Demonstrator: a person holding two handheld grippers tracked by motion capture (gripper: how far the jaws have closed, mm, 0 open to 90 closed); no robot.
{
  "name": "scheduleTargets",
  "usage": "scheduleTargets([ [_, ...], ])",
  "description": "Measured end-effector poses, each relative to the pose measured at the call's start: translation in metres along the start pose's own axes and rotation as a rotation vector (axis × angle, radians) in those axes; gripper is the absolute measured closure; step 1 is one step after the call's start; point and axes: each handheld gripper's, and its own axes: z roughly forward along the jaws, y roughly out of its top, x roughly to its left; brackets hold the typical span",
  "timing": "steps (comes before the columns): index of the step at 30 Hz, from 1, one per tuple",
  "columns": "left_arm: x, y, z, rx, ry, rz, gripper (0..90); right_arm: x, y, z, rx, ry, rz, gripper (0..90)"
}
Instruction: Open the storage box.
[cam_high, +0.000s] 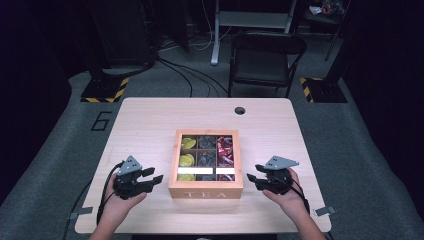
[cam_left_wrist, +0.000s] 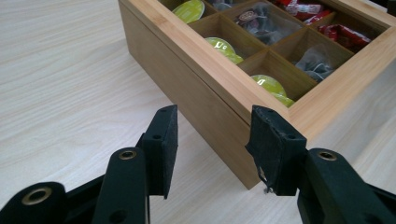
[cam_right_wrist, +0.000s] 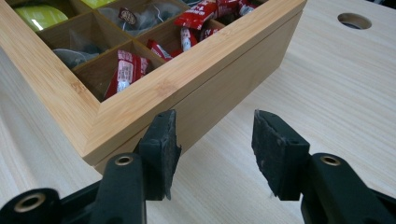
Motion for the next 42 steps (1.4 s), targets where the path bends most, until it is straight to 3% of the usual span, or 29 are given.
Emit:
scheduleTargets([
  [5,-0.008,-0.001,-0.001,-0.016,-0.023,0.011,52.3,0.000,0.000,-0.002,-0.010,0.002,-0.001,49.4],
  [8,-0.013,-0.003,-0.001,0.005,-0.046,0.035,52.1,0.001,0.000,-0.002,-0.012,0.001,0.001,49.4],
  [13,-0.019,-0.005,0.002,-0.002,-0.055,0.055,51.3,0.000,0.001,-0.003,-0.022,0.003,-0.006,49.5],
  [19,-0.028,-0.010,0.008,0.033,-0.083,0.069,50.7,-0.001,0.000,-0.003,-0.016,0.005,-0.003,49.4],
  [29,-0.034,-0.015,0.018,0.060,-0.093,0.094,52.8,-0.001,-0.001,-0.002,-0.017,0.009,-0.001,49.4],
  [42,-0.034,-0.022,0.028,0.079,-0.078,0.084,57.1,-0.002,-0.003,0.001,-0.012,0.007,-0.002,49.2],
])
